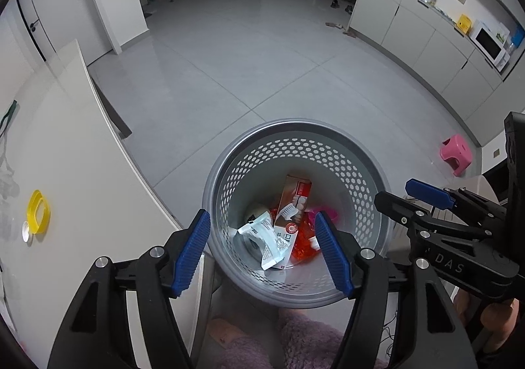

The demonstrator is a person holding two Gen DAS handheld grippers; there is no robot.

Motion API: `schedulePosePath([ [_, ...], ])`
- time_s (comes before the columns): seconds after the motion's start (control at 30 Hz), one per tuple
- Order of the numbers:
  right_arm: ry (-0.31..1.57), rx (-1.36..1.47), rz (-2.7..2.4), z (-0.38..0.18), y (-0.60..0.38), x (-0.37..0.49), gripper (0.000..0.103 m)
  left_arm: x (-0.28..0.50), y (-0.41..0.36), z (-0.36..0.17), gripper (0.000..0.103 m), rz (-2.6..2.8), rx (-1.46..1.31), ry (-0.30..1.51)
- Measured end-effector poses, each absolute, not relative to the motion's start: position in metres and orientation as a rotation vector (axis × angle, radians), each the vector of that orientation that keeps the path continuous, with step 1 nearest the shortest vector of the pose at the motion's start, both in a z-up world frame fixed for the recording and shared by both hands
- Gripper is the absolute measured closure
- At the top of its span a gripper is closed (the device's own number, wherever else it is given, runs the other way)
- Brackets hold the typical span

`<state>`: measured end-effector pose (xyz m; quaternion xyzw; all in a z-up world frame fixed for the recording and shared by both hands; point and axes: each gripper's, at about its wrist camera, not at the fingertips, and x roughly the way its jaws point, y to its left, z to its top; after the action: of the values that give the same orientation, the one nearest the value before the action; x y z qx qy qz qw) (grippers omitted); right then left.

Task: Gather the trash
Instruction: 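Move both tools back over the table toward the yellow lid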

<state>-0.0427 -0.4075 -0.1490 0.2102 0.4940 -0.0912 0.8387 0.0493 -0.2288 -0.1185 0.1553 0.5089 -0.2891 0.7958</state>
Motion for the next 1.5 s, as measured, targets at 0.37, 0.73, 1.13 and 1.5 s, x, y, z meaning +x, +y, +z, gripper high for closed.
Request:
schedulePosePath([
  [0.37, 1.029, 0.43, -0.189, -0.14, -0.403, -0.045, 0.045, 0.049, -0.218, -0.109, 0.032, -0.594, 0.306, 1.069],
  [0.73, 0.993, 0.398, -0.185, -0.118, -0.389, -0.038, 0.042, 0.057, -0.199, -0.087, 0.03, -0.561, 0.266, 1.013],
  [1.13, 0.965, 0.306, -0.129, -0.092, -0.348, -0.009, 0.04, 0.082, -0.144, -0.059, 0.027, -0.469, 0.176, 0.936],
  [1.5, 0.97, 0.204, -0.007, -0.079, -0.279, 0.038, 0.039, 0.098, -0.055, -0.05, 0.027, -0.329, 0.099, 0.9],
])
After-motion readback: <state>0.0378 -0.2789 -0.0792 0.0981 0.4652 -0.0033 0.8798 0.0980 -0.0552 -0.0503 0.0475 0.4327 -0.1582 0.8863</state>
